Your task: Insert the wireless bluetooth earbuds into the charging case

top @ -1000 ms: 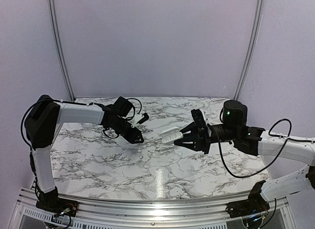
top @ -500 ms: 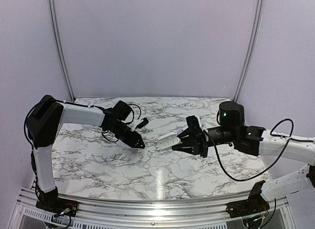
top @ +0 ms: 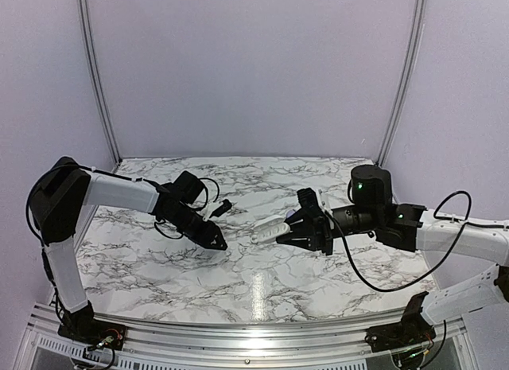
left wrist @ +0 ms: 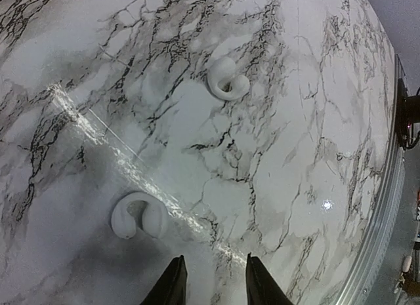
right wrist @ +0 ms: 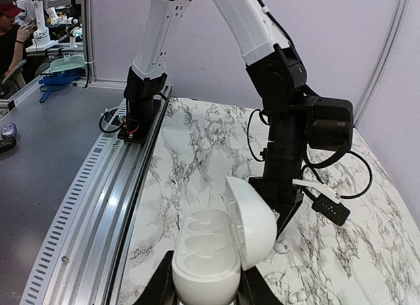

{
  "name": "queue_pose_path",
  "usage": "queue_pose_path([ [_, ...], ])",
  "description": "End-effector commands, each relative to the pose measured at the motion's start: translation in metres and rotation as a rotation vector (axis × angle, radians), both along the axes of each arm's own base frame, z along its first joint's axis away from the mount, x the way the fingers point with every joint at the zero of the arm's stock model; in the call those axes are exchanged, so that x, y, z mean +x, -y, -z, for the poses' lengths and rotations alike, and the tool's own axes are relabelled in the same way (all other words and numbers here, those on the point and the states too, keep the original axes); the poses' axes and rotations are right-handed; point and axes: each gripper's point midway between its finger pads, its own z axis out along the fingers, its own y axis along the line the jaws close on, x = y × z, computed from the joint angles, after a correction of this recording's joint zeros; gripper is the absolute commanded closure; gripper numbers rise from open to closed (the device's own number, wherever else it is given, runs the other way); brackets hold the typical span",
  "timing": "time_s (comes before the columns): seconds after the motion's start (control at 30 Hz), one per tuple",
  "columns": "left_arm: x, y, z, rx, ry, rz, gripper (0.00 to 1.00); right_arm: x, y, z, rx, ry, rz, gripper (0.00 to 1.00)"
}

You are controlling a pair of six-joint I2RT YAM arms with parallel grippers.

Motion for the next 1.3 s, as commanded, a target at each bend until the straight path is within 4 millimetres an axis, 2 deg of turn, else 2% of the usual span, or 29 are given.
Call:
queue_pose_path([
  [0.0,-0.006,0.005,-0.023,-0.06,0.022,0.019,0.68,0.003,-0.005,-0.019,0.033,0.027,0.003,1.0],
  [0.1,0.006,0.002,-0.033,-0.046,0.091,0.002,0.7,0.002,-0.005,-0.019,0.033,0.024,0.002,1.0],
  [0.23,0.034,-0.004,-0.046,-0.043,0.174,-0.046,0.72,0.002,-0.005,-0.019,0.033,0.019,0.001,1.0],
  [0.4,0.059,-0.007,-0.035,-0.022,0.227,-0.018,0.72,0.002,-0.005,-0.02,0.037,0.017,0.002,1.0],
  [0.6,0.068,-0.005,-0.02,-0.005,0.263,0.052,0.73,0.002,-0.005,-0.022,0.041,0.013,0.003,1.0],
  [0.77,0.067,0.001,-0.011,-0.02,0.264,0.109,0.73,0.003,-0.007,-0.021,0.036,0.006,0.001,1.0],
  [0.97,0.06,-0.003,0.012,0.01,0.236,0.133,0.74,0.004,-0.007,-0.02,0.033,-0.002,0.003,1.0],
  [1.1,0.049,-0.005,0.023,0.026,0.221,0.16,0.74,0.005,-0.007,-0.02,0.034,-0.005,0.005,1.0],
  [1.27,0.038,-0.006,0.027,0.015,0.205,0.169,0.74,0.006,-0.006,-0.02,0.033,-0.013,0.007,1.0],
])
